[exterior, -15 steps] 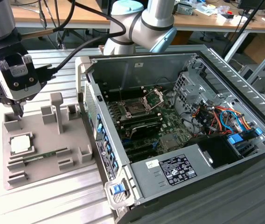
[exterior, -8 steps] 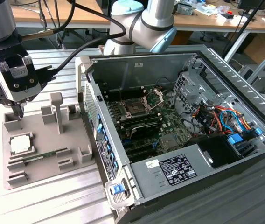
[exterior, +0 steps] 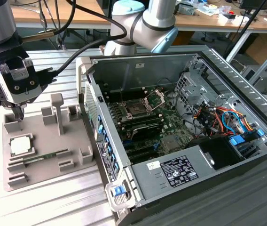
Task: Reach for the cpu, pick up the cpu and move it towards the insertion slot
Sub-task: 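Reach for the cpu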
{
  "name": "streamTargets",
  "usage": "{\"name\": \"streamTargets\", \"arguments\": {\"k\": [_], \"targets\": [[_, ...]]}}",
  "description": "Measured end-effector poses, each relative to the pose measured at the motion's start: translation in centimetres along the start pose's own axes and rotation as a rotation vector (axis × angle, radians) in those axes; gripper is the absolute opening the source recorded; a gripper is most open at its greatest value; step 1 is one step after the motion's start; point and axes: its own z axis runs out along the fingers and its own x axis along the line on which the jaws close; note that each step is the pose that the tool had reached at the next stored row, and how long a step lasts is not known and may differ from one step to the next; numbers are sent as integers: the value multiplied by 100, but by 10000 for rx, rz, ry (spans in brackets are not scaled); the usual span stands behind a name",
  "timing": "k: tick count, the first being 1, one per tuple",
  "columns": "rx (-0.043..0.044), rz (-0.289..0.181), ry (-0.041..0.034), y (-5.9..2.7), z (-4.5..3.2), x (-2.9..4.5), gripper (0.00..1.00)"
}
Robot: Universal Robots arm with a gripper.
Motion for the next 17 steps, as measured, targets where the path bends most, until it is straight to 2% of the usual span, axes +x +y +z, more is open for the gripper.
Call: {"name": "streamTargets", "arguments": {"k": [17], "targets": [[-1, 0, 0, -17, 34, 0, 11]]}}
